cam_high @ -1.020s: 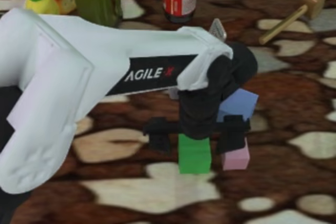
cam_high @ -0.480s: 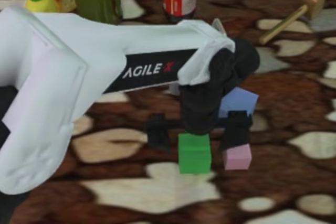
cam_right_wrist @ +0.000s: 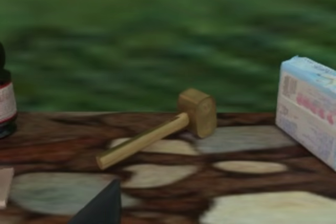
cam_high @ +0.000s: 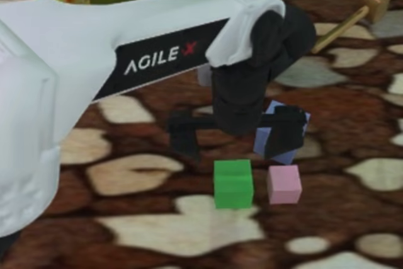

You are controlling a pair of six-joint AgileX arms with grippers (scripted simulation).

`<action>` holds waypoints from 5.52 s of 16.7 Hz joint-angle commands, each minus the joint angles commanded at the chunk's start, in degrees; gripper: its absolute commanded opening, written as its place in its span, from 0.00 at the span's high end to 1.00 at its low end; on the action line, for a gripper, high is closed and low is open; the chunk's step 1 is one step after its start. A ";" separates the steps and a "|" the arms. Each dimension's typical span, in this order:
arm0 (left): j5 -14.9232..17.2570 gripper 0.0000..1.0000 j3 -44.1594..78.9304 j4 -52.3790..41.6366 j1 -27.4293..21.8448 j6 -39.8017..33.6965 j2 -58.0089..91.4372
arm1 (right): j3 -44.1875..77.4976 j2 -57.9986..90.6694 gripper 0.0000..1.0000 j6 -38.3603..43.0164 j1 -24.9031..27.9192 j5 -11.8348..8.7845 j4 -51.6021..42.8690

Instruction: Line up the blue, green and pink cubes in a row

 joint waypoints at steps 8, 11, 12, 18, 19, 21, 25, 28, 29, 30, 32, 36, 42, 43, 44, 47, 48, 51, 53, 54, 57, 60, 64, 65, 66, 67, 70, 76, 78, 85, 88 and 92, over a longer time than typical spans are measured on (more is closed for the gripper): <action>-0.23 0.00 -7.84 5.30 3.85 2.22 -8.56 | 8.21 8.18 0.00 -2.78 2.65 -0.28 -5.72; -0.39 0.00 -18.17 11.62 8.95 5.62 -20.19 | 19.48 19.98 0.00 -6.29 5.61 -0.26 -13.03; -0.42 0.00 -22.33 14.11 10.94 7.10 -24.79 | 23.80 24.80 0.00 -7.61 6.69 -0.23 -15.80; -0.43 0.00 -51.55 31.45 24.36 18.80 -57.05 | 53.81 62.95 0.00 -16.96 14.33 -0.01 -35.92; -0.39 0.00 -56.65 34.59 26.67 21.12 -62.84 | 58.98 69.90 0.00 -18.61 15.70 0.01 -39.54; -0.30 0.00 -66.60 40.91 31.19 25.93 -74.52 | 68.60 82.72 0.00 -21.71 18.28 0.03 -46.32; 0.02 0.00 -84.27 52.92 39.22 35.46 -96.93 | 85.33 103.47 0.00 -27.14 22.84 0.02 -57.99; 0.30 0.00 -94.46 60.65 43.92 41.72 -110.85 | 96.19 115.20 0.00 -30.46 25.62 0.05 -64.74; 0.40 0.00 -97.16 62.86 45.20 43.50 -114.57 | 99.14 118.18 0.00 -31.31 26.33 0.08 -66.40; 0.49 0.00 -99.49 64.83 46.30 45.08 -117.72 | 101.90 120.93 0.00 -32.11 26.99 0.11 -67.90; 0.65 0.00 -102.92 67.91 47.98 47.51 -122.25 | 105.84 124.91 0.00 -33.24 27.94 0.16 -69.98; 0.73 0.00 -104.56 69.47 48.79 48.72 -124.36 | 107.69 126.78 0.00 -33.78 28.39 0.18 -70.90; 0.73 0.00 -104.56 69.47 48.79 48.72 -124.36 | 105.83 127.46 0.00 -33.83 28.29 0.19 -68.55; 0.73 0.00 -104.56 69.47 48.79 48.72 -124.36 | 104.50 128.00 0.00 -33.82 28.33 0.19 -66.65; 0.73 0.00 -104.56 69.47 48.79 48.72 -124.36 | 102.96 128.65 0.00 -33.78 28.35 0.20 -64.31; 0.73 0.00 -104.56 69.47 48.79 48.72 -124.36 | 98.09 130.79 0.00 -33.66 28.43 0.22 -56.84; 0.73 0.00 -104.56 69.47 48.79 48.72 -124.36 | 96.83 131.39 0.00 -33.64 28.45 0.23 -55.10; 0.73 0.00 -104.56 69.47 48.79 48.72 -124.36 | 95.49 132.06 0.00 -33.62 28.48 0.23 -53.43; 0.73 0.00 -104.56 69.47 48.79 48.72 -124.36 | 95.49 132.06 0.00 -33.62 28.48 0.23 -53.43; 0.73 0.00 -104.56 69.47 48.79 48.72 -124.36 | 95.49 132.06 0.08 -33.62 28.48 0.23 -53.43; 0.73 0.00 -104.56 69.47 48.79 48.72 -124.36 | 95.49 132.06 0.30 -33.62 28.48 0.23 -53.43; 0.73 0.00 -104.56 69.47 48.79 48.72 -124.36 | 95.49 132.06 0.53 -33.62 28.48 0.23 -53.43; 0.73 0.00 -104.56 69.47 48.79 48.72 -124.36 | 95.49 132.06 0.83 -33.62 28.48 0.23 -53.43; 0.73 0.00 -104.56 69.47 48.79 48.72 -124.36 | 95.49 132.06 0.90 -33.62 28.48 0.23 -53.43; 0.73 0.00 -104.56 69.47 48.79 48.72 -124.36 | 95.49 132.06 0.98 -33.62 28.48 0.23 -53.43; 0.73 0.00 -104.56 69.47 48.79 48.72 -124.36 | 95.49 132.06 1.00 -33.62 28.48 0.23 -53.43; 0.73 0.00 -104.56 69.47 48.79 48.72 -124.36 | 95.49 132.06 1.00 -33.62 28.48 0.23 -53.43; 0.73 0.00 -104.56 69.47 48.79 48.72 -124.36 | 95.69 131.45 1.00 -33.46 28.41 0.09 -53.96; 0.73 0.00 -104.56 69.47 48.79 48.72 -124.36 | 97.40 130.84 1.00 -33.48 28.48 0.08 -56.17; 0.73 0.00 -104.56 69.47 48.79 48.72 -124.36 | 104.49 127.03 1.00 -33.55 28.87 0.05 -67.19; 0.73 0.00 -104.56 69.47 48.79 48.72 -124.36 | 104.37 127.23 1.00 -33.45 28.58 0.03 -67.05; 0.73 0.00 -104.56 69.47 48.79 48.72 -124.36 | 108.49 130.08 1.00 -33.78 31.58 0.08 -69.65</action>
